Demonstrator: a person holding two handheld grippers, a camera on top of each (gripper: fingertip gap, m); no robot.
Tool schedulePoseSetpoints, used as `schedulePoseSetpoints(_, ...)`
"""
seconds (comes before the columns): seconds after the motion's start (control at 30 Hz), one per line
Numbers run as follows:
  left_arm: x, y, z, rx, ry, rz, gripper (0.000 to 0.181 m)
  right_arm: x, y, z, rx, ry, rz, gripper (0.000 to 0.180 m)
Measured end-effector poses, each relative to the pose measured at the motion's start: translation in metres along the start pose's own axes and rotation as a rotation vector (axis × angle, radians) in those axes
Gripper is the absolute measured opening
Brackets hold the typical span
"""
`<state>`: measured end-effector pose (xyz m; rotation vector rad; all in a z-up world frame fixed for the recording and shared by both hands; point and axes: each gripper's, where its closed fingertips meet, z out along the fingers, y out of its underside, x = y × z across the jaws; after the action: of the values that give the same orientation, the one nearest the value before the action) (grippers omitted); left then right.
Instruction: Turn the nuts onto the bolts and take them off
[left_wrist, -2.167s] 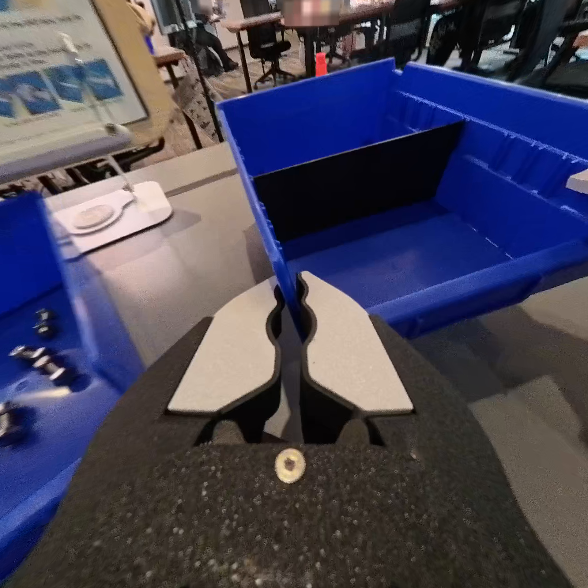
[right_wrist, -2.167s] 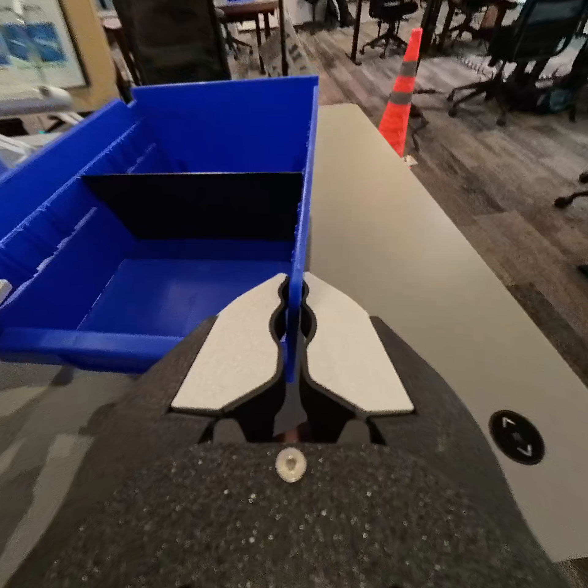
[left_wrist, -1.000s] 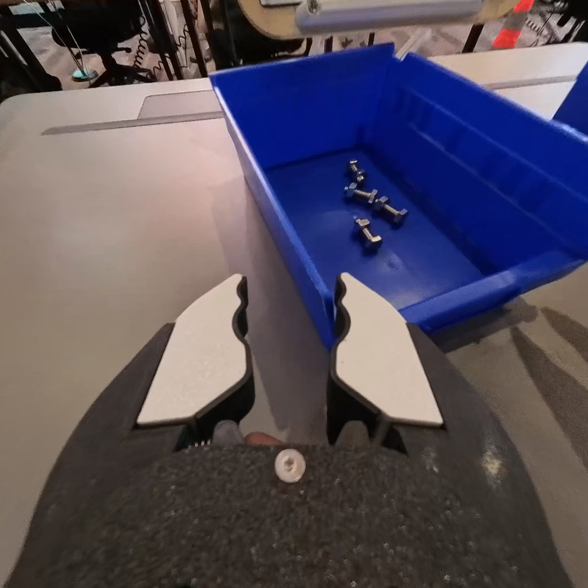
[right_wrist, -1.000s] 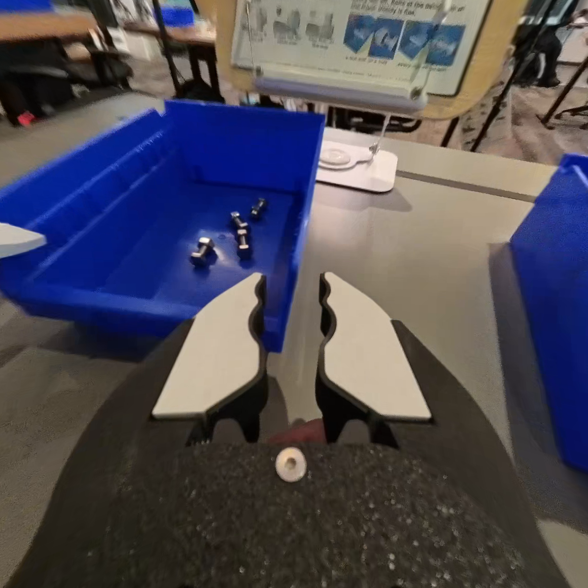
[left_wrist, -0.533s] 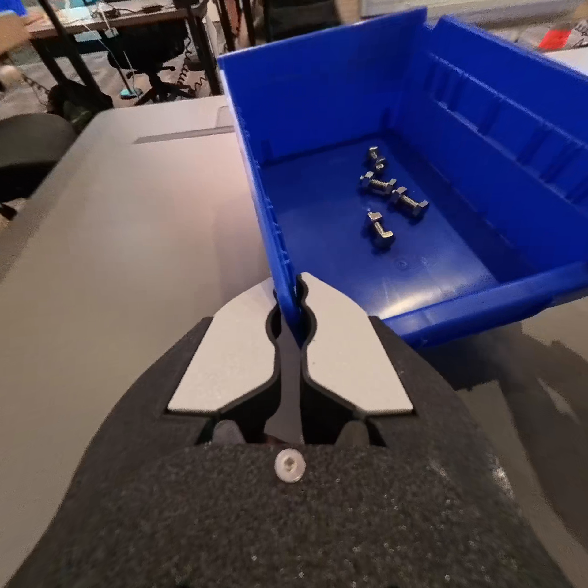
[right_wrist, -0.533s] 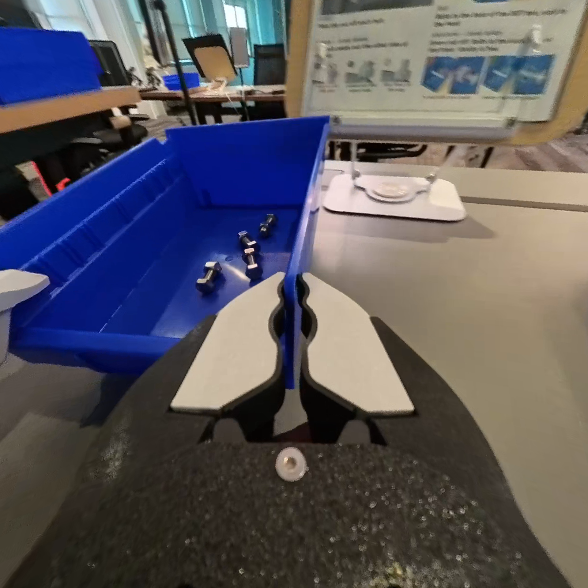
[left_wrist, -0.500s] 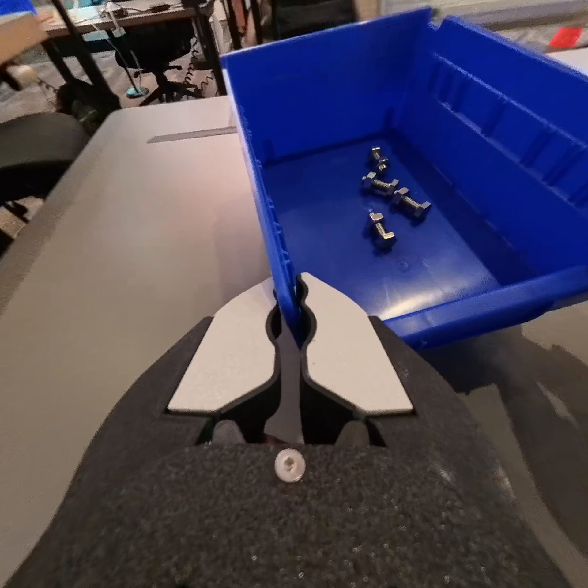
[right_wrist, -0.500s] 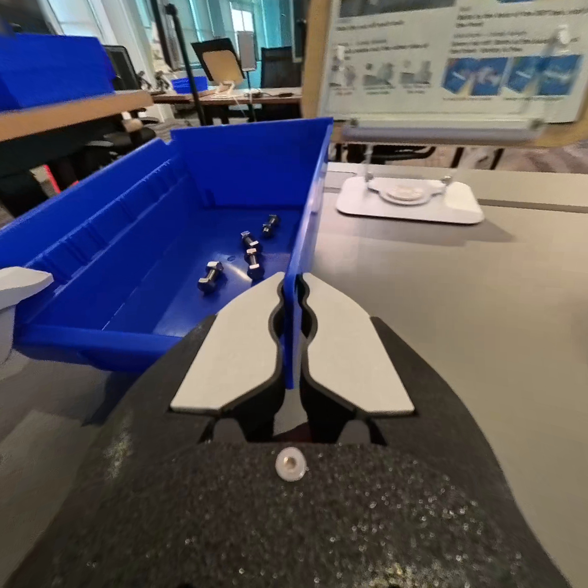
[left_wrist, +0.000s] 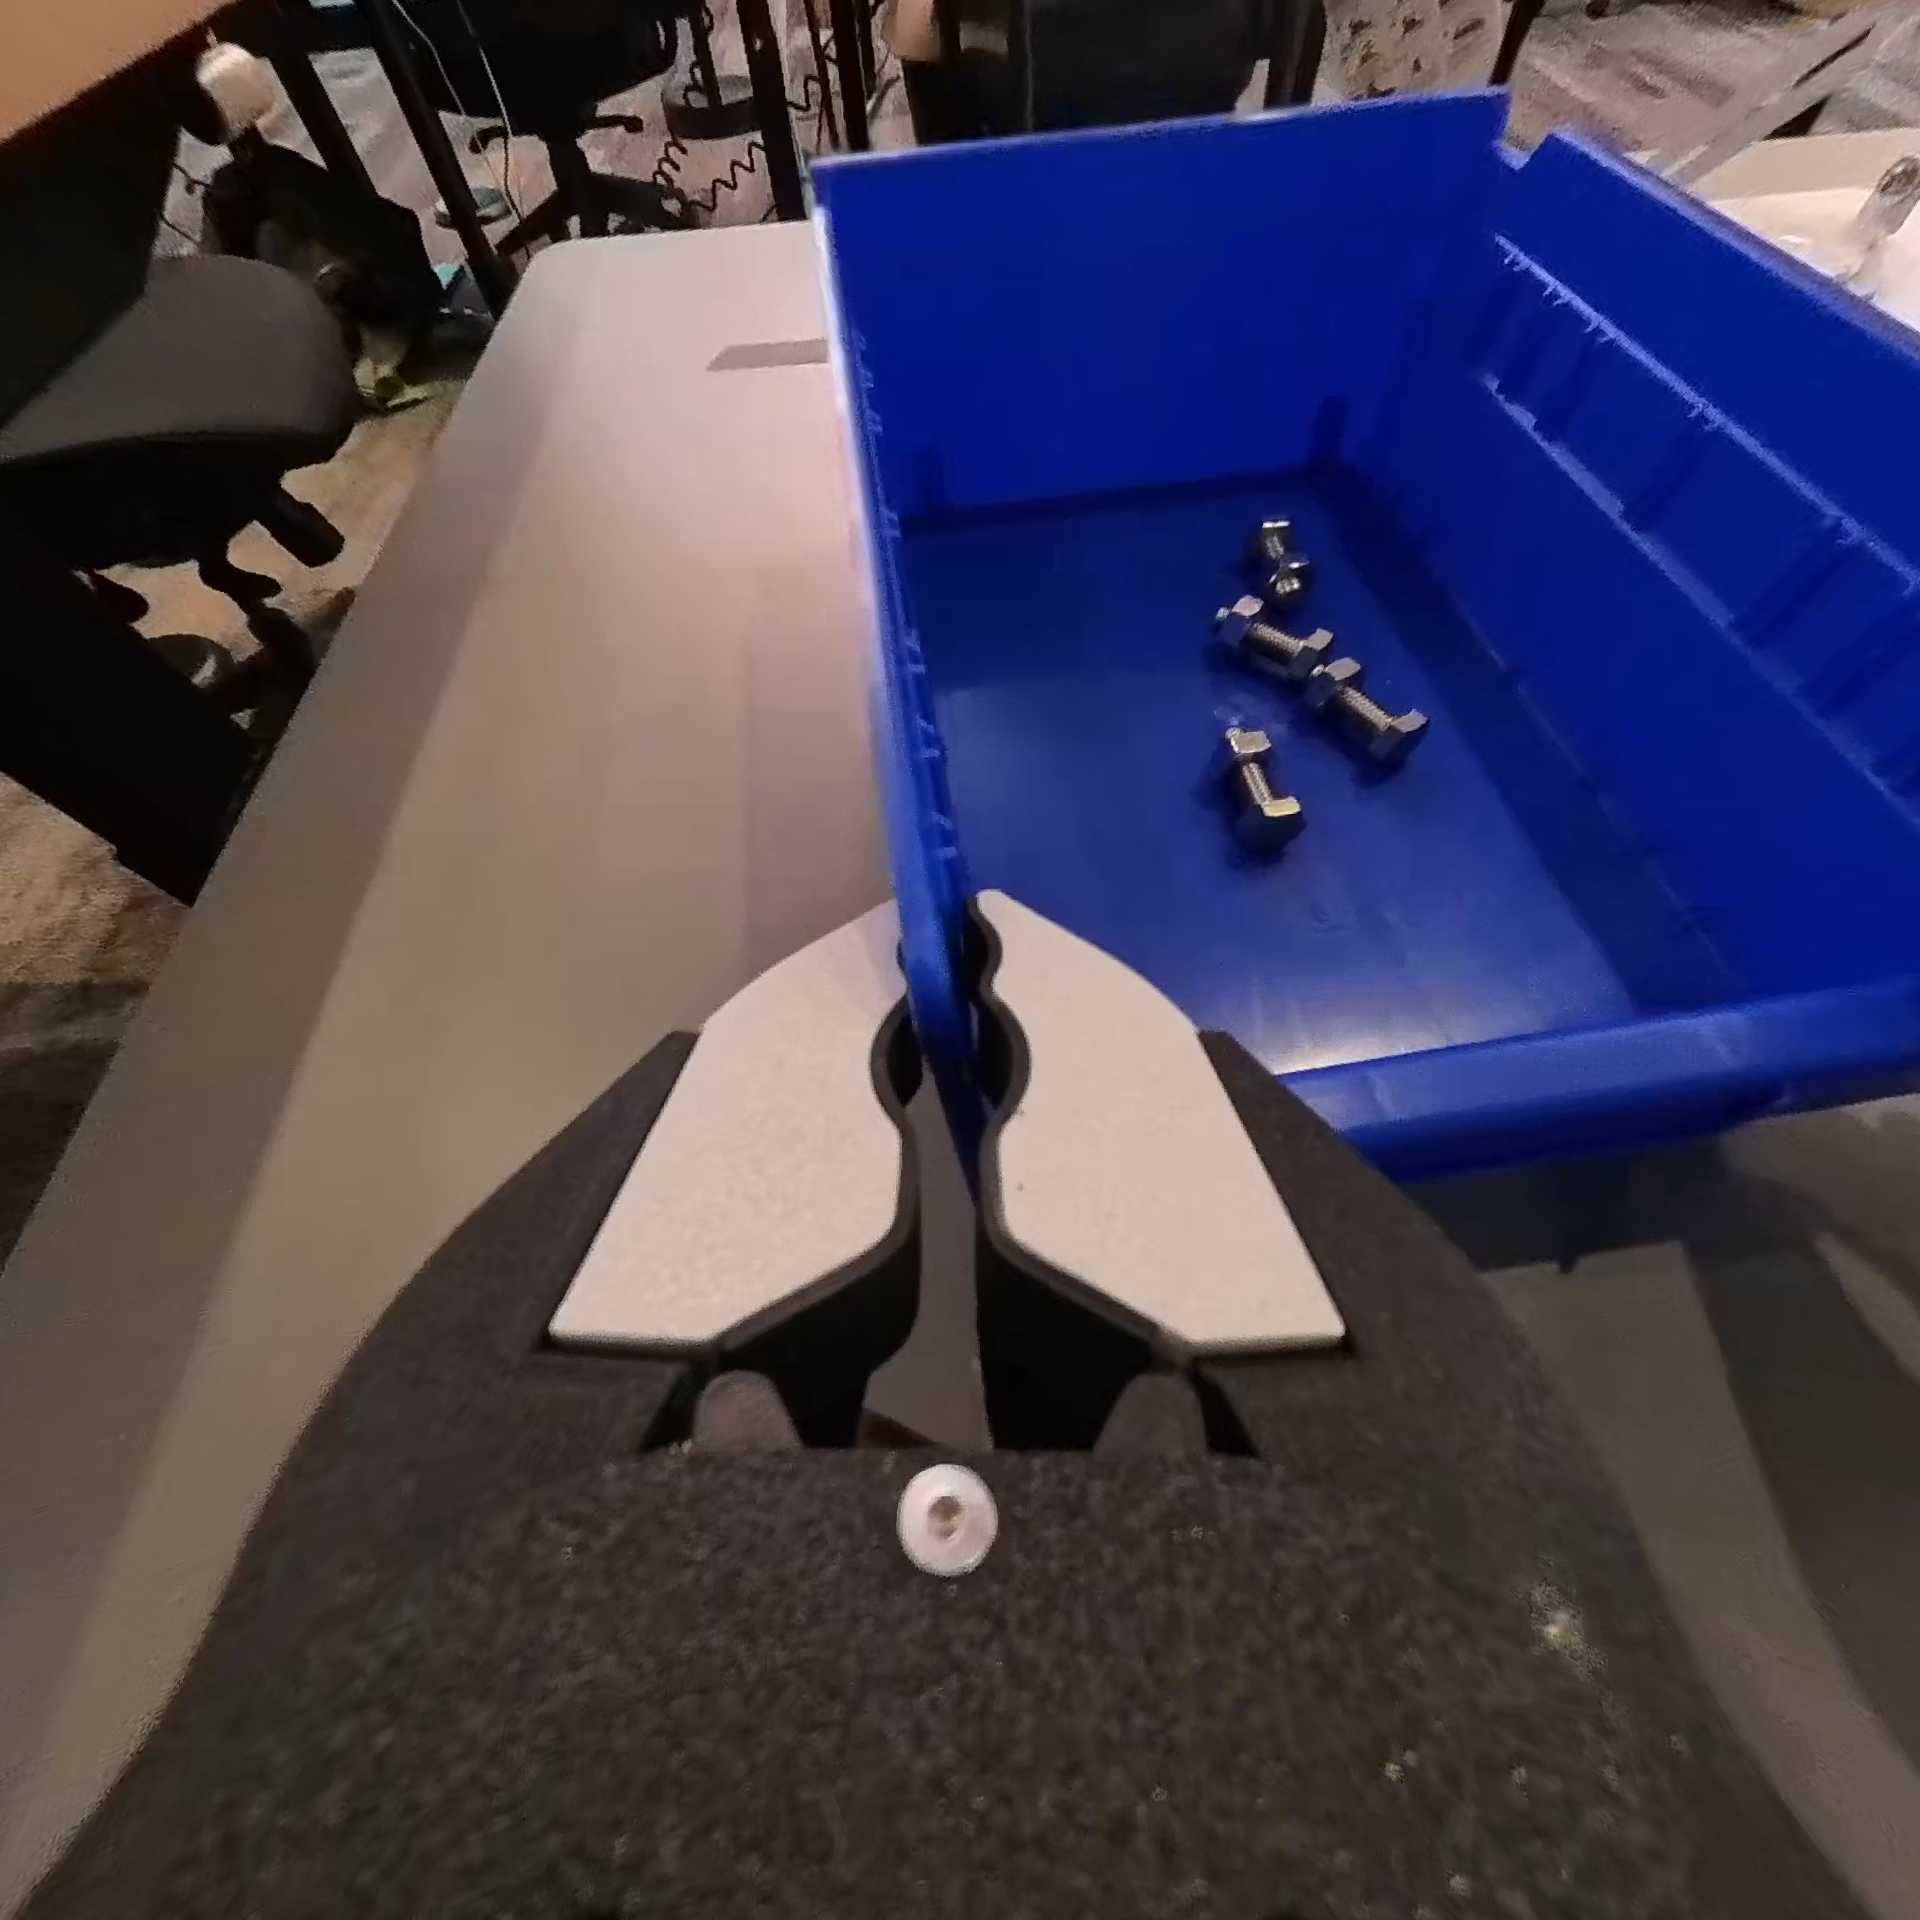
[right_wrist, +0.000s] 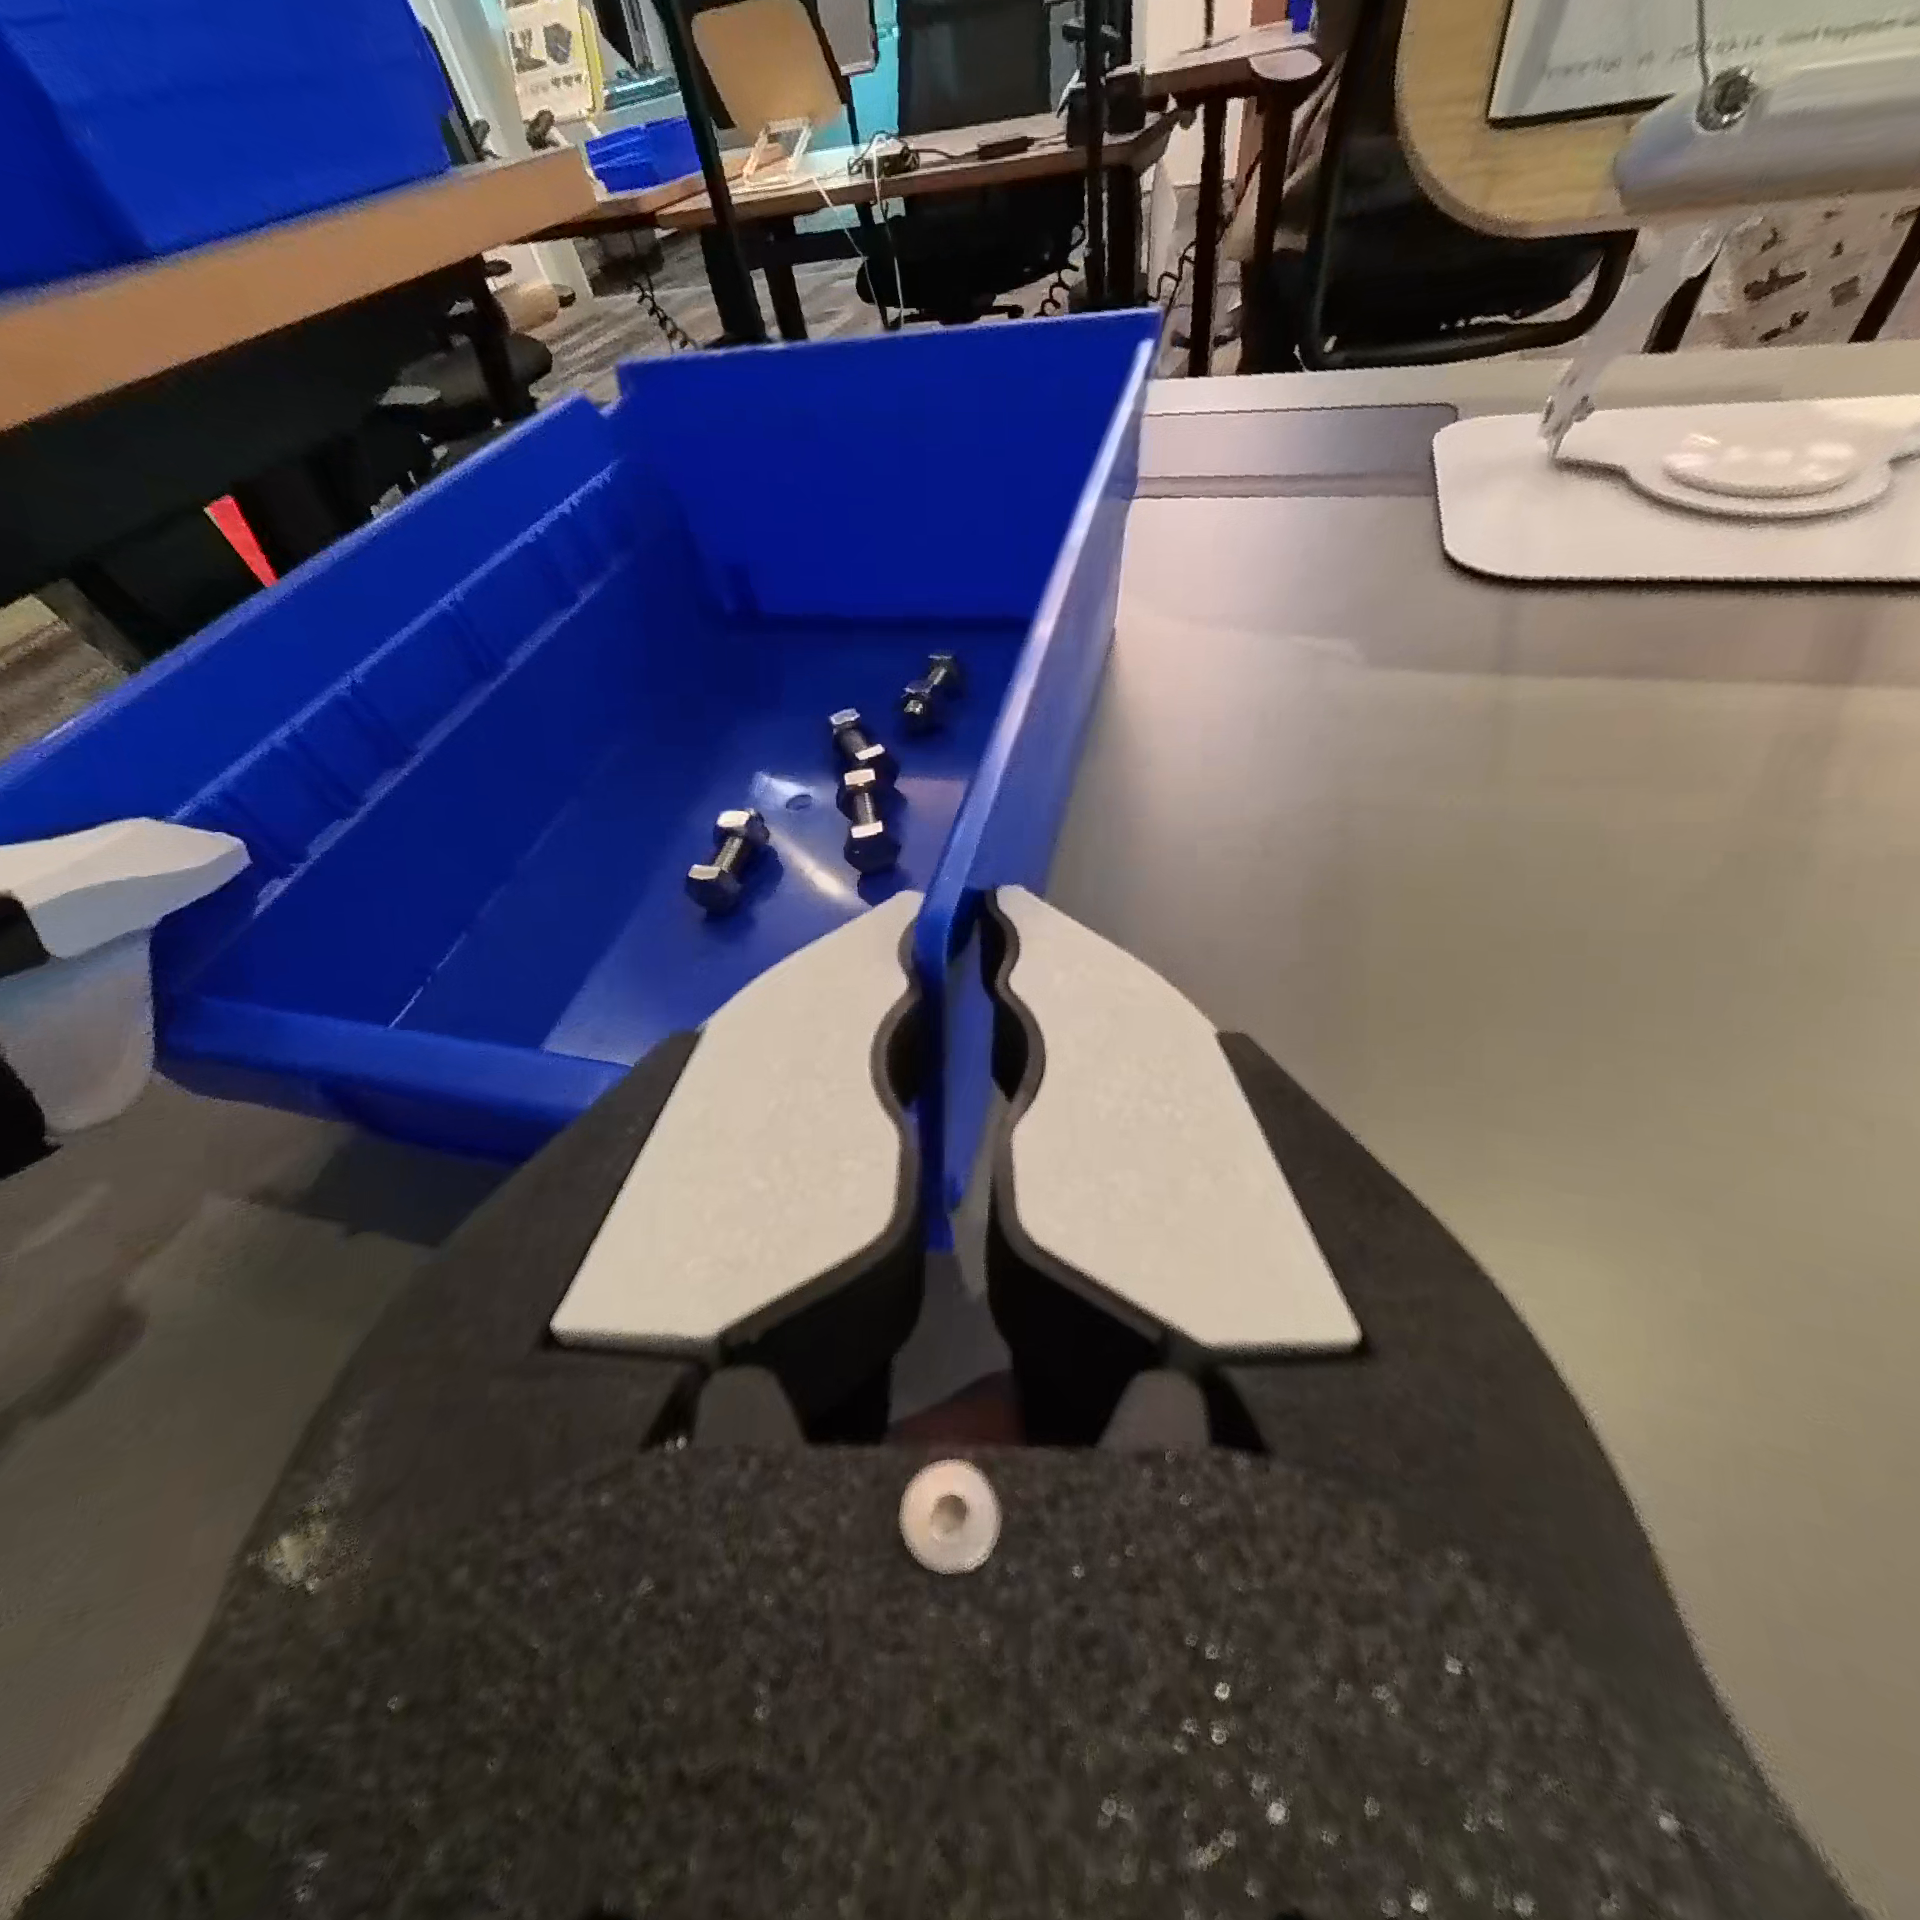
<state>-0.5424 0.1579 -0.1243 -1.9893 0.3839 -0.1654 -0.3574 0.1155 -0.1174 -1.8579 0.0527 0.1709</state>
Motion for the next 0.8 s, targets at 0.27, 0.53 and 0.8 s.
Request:
schedulePoseSetpoints(0.27,-0.001,-0.021,-0.038,0.088,-0.119,-0.084,0.061,0.022,-0.013,-0.058,0.008,-0.106,-0.139,0.039)
schedulePoseSetpoints(0.53,0.214,-0.071,-0.103,0.246,0.285,0.029,0.048,0.348,-0.070,-0.251,0.135,0.298,-0.181,0.008)
schedulePoseSetpoints(0.8,0.499,-0.047,-0.058,0.067,0.662,0.229,0.048,0.598,-0.037,-0.299,0.006,0.627,-0.092,0.030)
